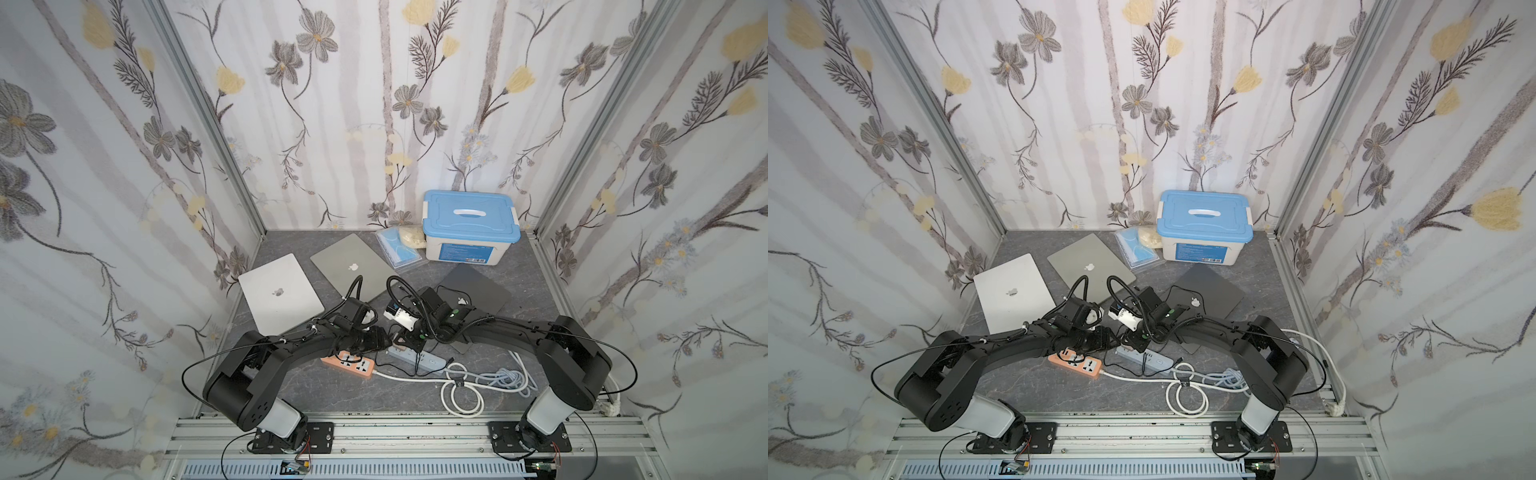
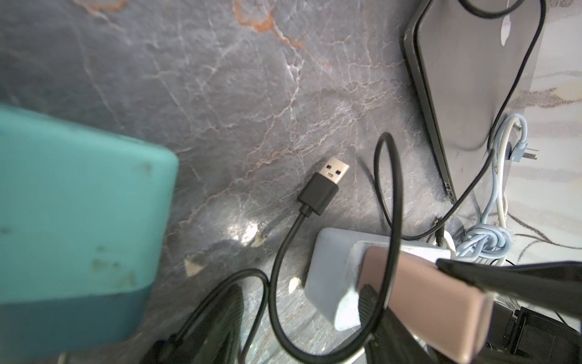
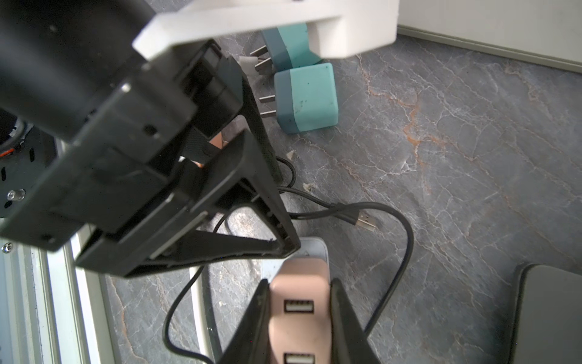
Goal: Unplug the laptop charger
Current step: Remove the plug from the socket.
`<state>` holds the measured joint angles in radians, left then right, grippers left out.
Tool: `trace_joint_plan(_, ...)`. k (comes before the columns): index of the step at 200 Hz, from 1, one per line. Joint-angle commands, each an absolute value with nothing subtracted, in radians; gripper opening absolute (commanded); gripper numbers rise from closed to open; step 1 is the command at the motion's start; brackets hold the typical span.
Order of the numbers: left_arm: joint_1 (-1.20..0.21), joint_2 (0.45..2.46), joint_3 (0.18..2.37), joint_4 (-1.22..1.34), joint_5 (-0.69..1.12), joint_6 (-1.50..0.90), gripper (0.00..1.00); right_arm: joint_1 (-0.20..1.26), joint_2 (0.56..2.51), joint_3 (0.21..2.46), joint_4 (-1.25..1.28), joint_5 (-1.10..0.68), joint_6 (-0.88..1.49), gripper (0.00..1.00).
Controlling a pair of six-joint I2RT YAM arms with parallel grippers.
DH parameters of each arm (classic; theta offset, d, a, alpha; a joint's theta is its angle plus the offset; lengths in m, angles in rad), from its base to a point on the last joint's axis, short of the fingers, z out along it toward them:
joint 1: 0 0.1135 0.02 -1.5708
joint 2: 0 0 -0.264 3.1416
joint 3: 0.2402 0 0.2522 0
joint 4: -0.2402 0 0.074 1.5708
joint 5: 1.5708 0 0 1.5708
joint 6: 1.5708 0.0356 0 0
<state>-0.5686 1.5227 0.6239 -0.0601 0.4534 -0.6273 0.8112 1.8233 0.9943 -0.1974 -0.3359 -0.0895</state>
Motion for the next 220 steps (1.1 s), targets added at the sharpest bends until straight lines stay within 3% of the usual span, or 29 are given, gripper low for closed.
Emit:
trace_joint_plan(1,-0.572,1.541,0.612,-0.209,0.376,-0.611,0.62,0.808,1.804,0.982,-0.181,-0.326,-0.072,0.11)
trace_joint_plan(220,-0.569,1.525,0.57,-0.198,0.363,-0.599,0.62,0.81,1.76,0.978,-0.132,-0.313,-0.041,0.11)
